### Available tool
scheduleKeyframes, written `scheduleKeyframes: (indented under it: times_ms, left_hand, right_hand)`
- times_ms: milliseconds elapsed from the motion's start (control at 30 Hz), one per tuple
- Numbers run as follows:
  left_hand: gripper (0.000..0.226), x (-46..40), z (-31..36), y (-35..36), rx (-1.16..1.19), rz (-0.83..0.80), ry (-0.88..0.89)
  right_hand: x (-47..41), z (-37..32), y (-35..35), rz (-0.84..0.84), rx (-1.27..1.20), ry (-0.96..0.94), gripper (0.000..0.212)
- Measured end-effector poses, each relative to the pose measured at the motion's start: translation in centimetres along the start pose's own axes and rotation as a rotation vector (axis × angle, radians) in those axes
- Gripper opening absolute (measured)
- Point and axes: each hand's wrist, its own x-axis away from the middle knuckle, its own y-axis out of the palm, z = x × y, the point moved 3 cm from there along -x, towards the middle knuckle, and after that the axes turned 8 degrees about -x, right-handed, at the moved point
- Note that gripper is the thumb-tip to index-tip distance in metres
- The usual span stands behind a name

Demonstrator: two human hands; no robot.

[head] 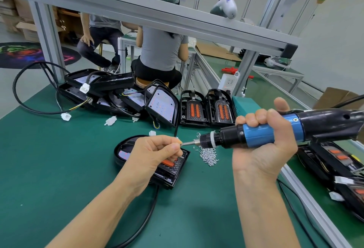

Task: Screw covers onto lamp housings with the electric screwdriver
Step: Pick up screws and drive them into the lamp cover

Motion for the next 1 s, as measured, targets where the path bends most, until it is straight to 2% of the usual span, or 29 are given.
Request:
scheduleKeyframes:
  times_ms: [100, 267, 367, 433, 500, 567, 633, 733, 833, 933, 1000]
  left_hand:
    - [0.008, -0.1, -0.2, -0.1, -0.047, 0.008, 0.007]
    - [0.015, -0.4, -0.4, -0.3, -0.092, 0.022, 0.007]
    - [0.009, -0.3, -0.2, -0.3, -0.082, 0.001, -0.019]
    - [0.025, -0.3, -0.1, -0.9, -0.117, 0.034, -0.007]
    - [0.027, -0.6, 0.0, -2.9, -0.221, 0.21, 0.009]
    - [0.029, -0.8, -0.4, -5.6, -0.432, 0.447, -0.027]
    - [0.051, -0.7, -1.4, -7.7, -0.614, 0.52, -0.139]
    - [0.09, -0.7, -3.3, -8.4, -0.591, 0.402, -0.362]
    - [0.118, -1.2, -3.7, -8.4, -0.698, 0.332, -0.419]
    - [0.116, -2.0, -3.4, -8.3, -0.942, 0.316, -0.408]
    - [0.108, -2.4, -3.7, -8.1, -0.837, 0.275, -0.353]
  right_hand:
    - [-0.1, 0.2, -0.4, 0.035, 0.008, 0.005, 0.027]
    - [-0.3, 0.6, -1.0, 0.069, 0.002, 0.006, 0.028]
    - [-0.5, 0.8, -1.2, 0.071, 0.003, 0.007, 0.028]
    - [-0.6, 0.7, -1.4, 0.072, 0.003, 0.004, 0.027]
    - [-0.9, 0.6, -1.7, 0.071, 0.011, 0.0, 0.028]
    - [-1.2, 0.4, -1.9, 0.062, 0.029, -0.007, 0.028]
    - [-1.4, 0.3, -2.2, 0.053, 0.056, -0.017, 0.029]
    - [-1.8, 0.5, -2.8, 0.053, 0.105, -0.03, 0.031]
    - [-2.0, 1.3, -3.3, 0.055, 0.138, -0.023, 0.032]
    - [-2.1, 2.2, -3.7, 0.04, 0.159, -0.002, 0.033]
    - [-2.3, 2.6, -3.8, 0.028, 0.186, 0.005, 0.033]
